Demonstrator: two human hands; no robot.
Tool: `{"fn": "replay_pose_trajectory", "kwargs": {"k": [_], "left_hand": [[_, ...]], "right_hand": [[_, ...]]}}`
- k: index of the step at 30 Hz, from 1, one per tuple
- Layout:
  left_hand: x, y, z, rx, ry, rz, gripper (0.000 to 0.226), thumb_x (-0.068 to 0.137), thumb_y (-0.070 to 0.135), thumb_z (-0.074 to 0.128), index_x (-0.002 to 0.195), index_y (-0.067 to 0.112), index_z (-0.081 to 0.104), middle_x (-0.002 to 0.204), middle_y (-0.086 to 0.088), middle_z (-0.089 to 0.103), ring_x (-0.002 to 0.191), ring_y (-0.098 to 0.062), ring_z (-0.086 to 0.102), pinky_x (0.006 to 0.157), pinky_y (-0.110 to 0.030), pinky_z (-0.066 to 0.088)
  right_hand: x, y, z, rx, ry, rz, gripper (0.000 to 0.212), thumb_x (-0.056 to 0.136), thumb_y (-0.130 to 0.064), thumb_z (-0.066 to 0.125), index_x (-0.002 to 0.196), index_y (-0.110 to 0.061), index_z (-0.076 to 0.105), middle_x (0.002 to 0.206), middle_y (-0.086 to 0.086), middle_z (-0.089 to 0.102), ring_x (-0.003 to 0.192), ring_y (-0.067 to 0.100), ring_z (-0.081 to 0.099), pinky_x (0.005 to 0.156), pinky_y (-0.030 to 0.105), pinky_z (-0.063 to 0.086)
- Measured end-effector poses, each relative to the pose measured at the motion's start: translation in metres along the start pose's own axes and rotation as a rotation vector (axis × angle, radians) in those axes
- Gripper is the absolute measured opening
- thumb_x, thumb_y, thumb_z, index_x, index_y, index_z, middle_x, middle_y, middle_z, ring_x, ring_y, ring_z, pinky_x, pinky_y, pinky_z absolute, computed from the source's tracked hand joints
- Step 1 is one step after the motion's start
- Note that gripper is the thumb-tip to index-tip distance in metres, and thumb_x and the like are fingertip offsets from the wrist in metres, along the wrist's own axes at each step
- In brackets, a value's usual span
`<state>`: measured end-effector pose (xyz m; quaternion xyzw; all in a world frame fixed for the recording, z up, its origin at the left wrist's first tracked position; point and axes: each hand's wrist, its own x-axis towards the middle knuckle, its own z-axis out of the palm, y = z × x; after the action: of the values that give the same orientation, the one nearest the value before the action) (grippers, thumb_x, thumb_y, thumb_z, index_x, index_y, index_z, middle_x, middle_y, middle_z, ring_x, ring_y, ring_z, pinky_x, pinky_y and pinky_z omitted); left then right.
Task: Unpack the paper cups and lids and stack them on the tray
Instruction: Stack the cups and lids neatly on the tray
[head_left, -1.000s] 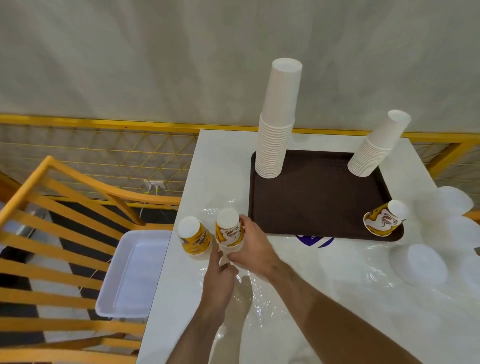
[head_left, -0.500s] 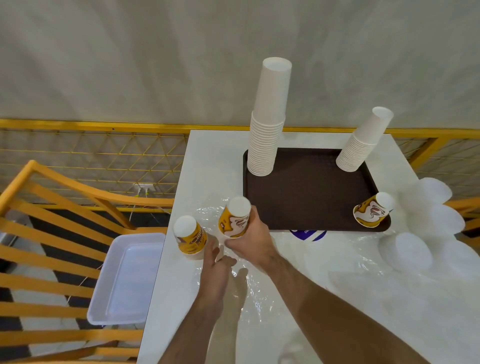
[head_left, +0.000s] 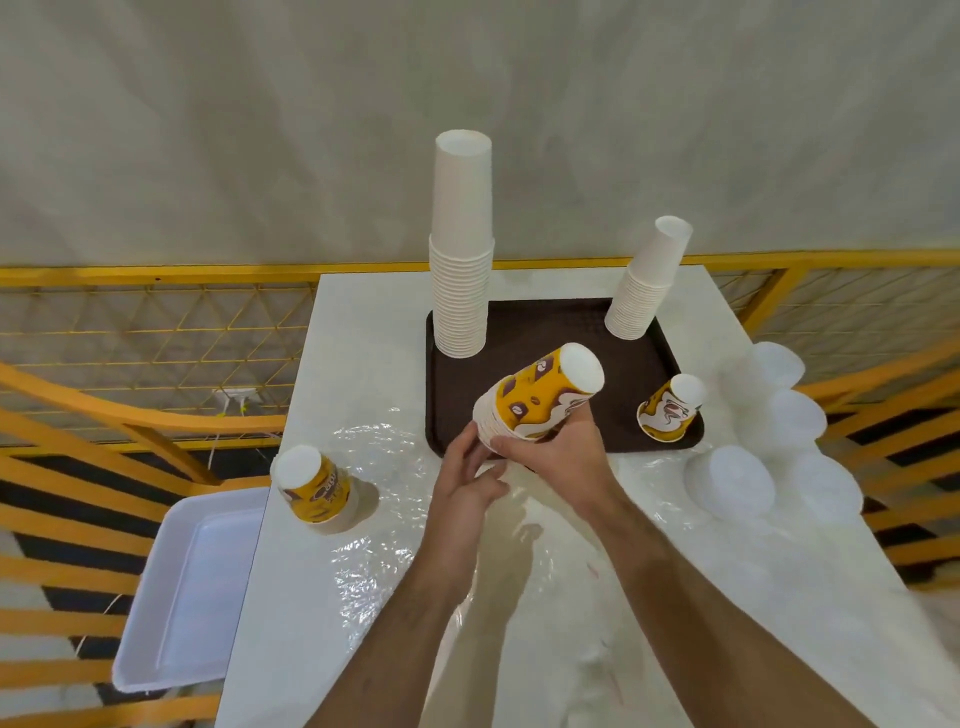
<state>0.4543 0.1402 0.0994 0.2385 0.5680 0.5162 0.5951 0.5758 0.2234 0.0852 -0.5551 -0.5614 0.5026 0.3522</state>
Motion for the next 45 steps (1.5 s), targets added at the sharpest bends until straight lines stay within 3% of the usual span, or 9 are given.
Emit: {"fn": "replay_pose_trajectory", "kwargs": {"k": [2,4,7,10,13,21,31,37,45], "left_hand": [[0.008,0.001,0.019,0.118,-0.081,0.030,0.066,0.088,-0.008,0.050,0.133,0.039,0.055,0.127,0.015,0.065,0.117,-0.004,0.061,0.087,-0.020,0.051],[0.019,-0.003,0.035,0.301,-0.108,0.036,0.060,0.092,0.000,0.054,0.137,0.039,0.053,0.135,0.015,0.056,0.122,-0.002,0.052,0.096,-0.020,0.045],[0.047,-0.024,0.050,0.704,-0.139,0.084,0.058,0.096,0.011,0.056,0.149,0.030,0.042,0.156,0.008,0.036,0.144,-0.012,0.032,0.118,-0.030,0.029],[0.074,-0.045,0.057,1.256,-0.183,0.111,0.066,0.097,0.024,0.052,0.156,0.026,0.024,0.165,0.005,0.016,0.153,-0.022,0.008,0.122,-0.038,0.018],[0.089,-0.060,0.056,1.505,-0.172,0.035,0.070,0.097,0.031,0.050,0.158,0.028,0.014,0.166,0.004,0.007,0.154,-0.025,0.000,0.123,-0.049,0.014],[0.094,-0.069,0.055,1.616,-0.136,0.015,0.070,0.096,0.026,0.047,0.157,0.031,0.013,0.165,0.006,0.011,0.153,-0.022,0.003,0.120,-0.051,0.013],[0.094,-0.064,0.054,1.599,-0.136,0.017,0.070,0.096,0.023,0.047,0.158,0.032,0.014,0.165,0.007,0.013,0.153,-0.020,0.005,0.121,-0.049,0.014],[0.093,-0.062,0.054,1.602,-0.149,0.008,0.069,0.097,0.024,0.049,0.157,0.033,0.015,0.165,0.008,0.014,0.153,-0.019,0.007,0.121,-0.050,0.014],[0.092,-0.056,0.054,1.563,-0.185,-0.026,0.068,0.098,0.027,0.049,0.157,0.031,0.016,0.166,0.006,0.013,0.154,-0.021,0.006,0.121,-0.051,0.012]], "right_hand": [[0.007,-0.006,-0.031,-0.047,0.056,-0.004,0.087,0.066,-0.019,0.093,0.140,-0.022,0.047,0.119,-0.015,0.066,0.106,0.003,0.064,0.092,0.017,0.051],[0.017,-0.009,-0.065,-0.109,0.138,-0.012,0.093,0.068,-0.020,0.092,0.146,-0.022,0.041,0.126,-0.013,0.060,0.113,0.006,0.057,0.098,0.022,0.045],[0.029,-0.007,-0.116,-0.170,0.276,-0.017,0.094,0.067,-0.022,0.092,0.146,-0.025,0.042,0.125,-0.015,0.056,0.113,0.005,0.053,0.100,0.025,0.041],[0.041,0.003,-0.159,-0.193,0.374,0.004,0.091,0.068,-0.018,0.092,0.144,-0.024,0.042,0.134,-0.007,0.058,0.119,0.012,0.055,0.107,0.035,0.042],[0.058,0.016,-0.187,-0.216,0.382,0.035,0.089,0.068,-0.013,0.091,0.142,-0.023,0.043,0.136,0.000,0.059,0.126,0.021,0.057,0.108,0.045,0.046],[0.089,0.037,-0.210,-0.254,0.231,0.102,0.082,0.076,-0.014,0.087,0.145,-0.023,0.043,0.139,0.000,0.058,0.128,0.022,0.055,0.106,0.048,0.046],[0.091,0.055,-0.210,-0.424,0.090,0.097,0.090,0.070,-0.016,0.090,0.145,-0.020,0.041,0.137,0.001,0.057,0.127,0.022,0.055,0.107,0.044,0.045],[0.105,0.074,-0.213,-0.581,-0.013,0.212,0.094,0.064,-0.019,0.094,0.142,-0.017,0.042,0.133,0.003,0.060,0.124,0.025,0.057,0.106,0.038,0.045],[0.103,0.082,-0.210,-0.577,-0.008,0.229,0.100,0.062,-0.014,0.095,0.145,-0.015,0.039,0.137,0.006,0.056,0.129,0.028,0.053,0.108,0.044,0.044]]}}
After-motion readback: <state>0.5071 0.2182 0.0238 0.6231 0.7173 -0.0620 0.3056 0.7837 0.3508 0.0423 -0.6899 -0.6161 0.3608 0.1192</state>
